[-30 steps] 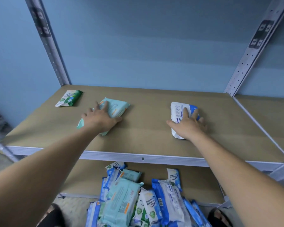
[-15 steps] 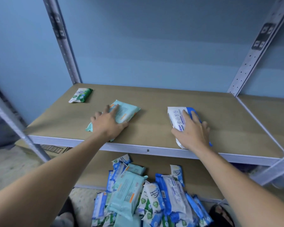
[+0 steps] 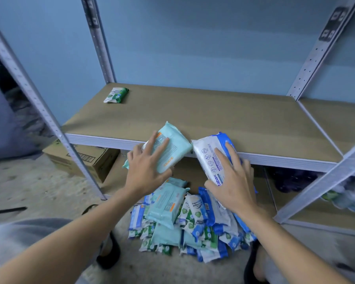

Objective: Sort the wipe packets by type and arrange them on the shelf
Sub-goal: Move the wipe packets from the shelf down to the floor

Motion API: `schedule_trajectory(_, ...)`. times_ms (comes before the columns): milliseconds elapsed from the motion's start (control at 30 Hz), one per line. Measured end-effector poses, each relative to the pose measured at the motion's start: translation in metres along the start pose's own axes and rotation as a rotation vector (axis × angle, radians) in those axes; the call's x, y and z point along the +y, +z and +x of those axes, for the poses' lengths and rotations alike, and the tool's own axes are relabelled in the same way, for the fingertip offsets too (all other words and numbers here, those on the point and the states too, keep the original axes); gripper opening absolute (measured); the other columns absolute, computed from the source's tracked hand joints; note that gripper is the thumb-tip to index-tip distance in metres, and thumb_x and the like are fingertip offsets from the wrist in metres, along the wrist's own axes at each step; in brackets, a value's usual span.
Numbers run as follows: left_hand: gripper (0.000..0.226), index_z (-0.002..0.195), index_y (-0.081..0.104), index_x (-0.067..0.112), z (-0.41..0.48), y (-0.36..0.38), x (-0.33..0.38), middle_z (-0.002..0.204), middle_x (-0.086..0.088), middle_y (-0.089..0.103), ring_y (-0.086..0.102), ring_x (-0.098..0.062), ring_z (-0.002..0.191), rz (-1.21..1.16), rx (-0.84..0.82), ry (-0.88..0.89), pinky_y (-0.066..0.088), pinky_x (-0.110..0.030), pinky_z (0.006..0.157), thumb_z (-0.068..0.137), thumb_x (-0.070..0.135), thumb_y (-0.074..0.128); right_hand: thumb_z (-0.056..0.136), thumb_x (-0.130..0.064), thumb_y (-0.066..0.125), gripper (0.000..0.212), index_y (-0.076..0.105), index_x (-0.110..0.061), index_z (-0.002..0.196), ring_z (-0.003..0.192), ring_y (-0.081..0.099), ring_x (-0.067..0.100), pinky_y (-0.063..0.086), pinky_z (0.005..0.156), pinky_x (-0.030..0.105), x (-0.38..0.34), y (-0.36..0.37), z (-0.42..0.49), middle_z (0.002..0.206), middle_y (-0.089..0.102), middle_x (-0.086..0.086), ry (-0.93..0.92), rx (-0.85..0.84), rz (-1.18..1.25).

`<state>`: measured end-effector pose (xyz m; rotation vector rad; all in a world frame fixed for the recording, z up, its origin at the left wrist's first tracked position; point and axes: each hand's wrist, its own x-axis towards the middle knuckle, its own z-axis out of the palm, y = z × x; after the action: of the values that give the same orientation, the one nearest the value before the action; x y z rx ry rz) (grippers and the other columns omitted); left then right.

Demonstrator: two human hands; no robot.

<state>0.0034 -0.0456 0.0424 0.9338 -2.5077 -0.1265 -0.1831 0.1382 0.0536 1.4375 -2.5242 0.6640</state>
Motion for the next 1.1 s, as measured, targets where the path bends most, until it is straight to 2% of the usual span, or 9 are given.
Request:
schedule_trajectory(200, 0.078, 0.153, 0.033, 0.041, -0.063, 0.018, -0.006, 0.167, 0.004, 0.01, 0.038, -0.032, 0.12, -0.014, -0.02, 0.047, 0.033, -0.045, 0.094, 0.082, 0.06, 0.06, 0.061, -0.04, 0.068, 0.086, 0.048, -0.023, 0.143, 0.11, 0.043, 0.032, 0.04, 0.094, 0.046, 0.015, 0.014, -0.047, 0.163, 0.023, -0.004, -0.084, -0.024, 0.025)
schedule_trajectory(333, 0.078, 0.153, 0.032, 0.042, -0.096, 0.044, -0.017, 0.168, 0.003, 0.01, 0.042, -0.033, 0.115, 0.029, -0.148, 0.076, 0.037, -0.045, 0.091, 0.083, 0.062, 0.058, 0.063, -0.045, 0.06, 0.083, 0.047, -0.026, 0.143, 0.109, 0.041, 0.027, 0.042, 0.094, 0.044, 0.03, 0.037, -0.069, 0.161, 0.024, -0.006, -0.074, -0.187, 0.007)
schedule_trajectory(400, 0.078, 0.153, 0.03, 0.043, -0.105, 0.06, -0.022, 0.167, 0.004, 0.011, 0.043, -0.033, 0.113, 0.032, -0.228, 0.043, 0.038, -0.046, 0.091, 0.083, 0.065, 0.055, 0.065, -0.049, 0.056, 0.083, 0.043, -0.029, 0.146, 0.106, 0.038, 0.024, 0.044, 0.093, 0.044, 0.038, 0.052, -0.074, 0.161, 0.02, -0.009, -0.038, -0.285, -0.015)
schedule_trajectory(533, 0.081, 0.156, 0.02, 0.045, -0.102, 0.093, -0.026, 0.167, 0.01, 0.002, 0.035, -0.031, 0.125, 0.007, -0.406, -0.095, 0.032, -0.046, 0.1, 0.083, 0.073, 0.041, 0.072, -0.055, 0.051, 0.086, 0.028, -0.035, 0.152, 0.105, 0.035, 0.024, 0.039, 0.099, 0.043, 0.052, 0.079, -0.071, 0.161, 0.007, -0.011, 0.074, -0.456, -0.059)
schedule_trajectory(667, 0.081, 0.156, 0.012, 0.047, -0.076, 0.127, -0.023, 0.167, 0.012, -0.002, 0.031, -0.033, 0.13, -0.024, -0.494, -0.224, 0.028, -0.045, 0.103, 0.085, 0.071, 0.042, 0.08, -0.056, 0.056, 0.084, 0.024, -0.034, 0.154, 0.116, 0.04, 0.032, 0.038, 0.103, 0.046, 0.067, 0.108, -0.053, 0.163, 0.005, -0.01, 0.217, -0.5, -0.032)
schedule_trajectory(767, 0.079, 0.156, 0.01, 0.047, -0.051, 0.155, -0.018, 0.167, 0.012, -0.004, 0.03, -0.039, 0.133, -0.049, -0.544, -0.286, 0.026, -0.05, 0.109, 0.089, 0.067, 0.047, 0.086, -0.053, 0.058, 0.08, 0.024, -0.033, 0.155, 0.126, 0.038, 0.039, 0.039, 0.105, 0.048, 0.075, 0.131, -0.035, 0.165, 0.007, -0.005, 0.331, -0.524, 0.015)
schedule_trajectory(967, 0.078, 0.156, 0.006, 0.049, -0.02, 0.208, -0.012, 0.168, 0.009, -0.006, 0.026, -0.042, 0.138, -0.042, -0.685, -0.269, 0.024, -0.057, 0.114, 0.091, 0.069, 0.044, 0.088, -0.058, 0.056, 0.078, 0.023, -0.034, 0.155, 0.135, 0.032, 0.047, 0.035, 0.11, 0.054, 0.087, 0.186, -0.012, 0.165, 0.007, 0.001, 0.406, -0.583, 0.019)
schedule_trajectory(1100, 0.079, 0.155, -0.004, 0.05, -0.019, 0.231, -0.011, 0.166, 0.012, -0.014, 0.021, -0.043, 0.142, 0.013, -0.827, -0.247, 0.025, -0.065, 0.111, 0.089, 0.081, 0.028, 0.092, -0.068, 0.041, 0.074, 0.015, -0.042, 0.156, 0.146, 0.016, 0.045, 0.024, 0.117, 0.055, 0.092, 0.22, -0.02, 0.167, 0.0, 0.003, 0.476, -0.743, 0.016)
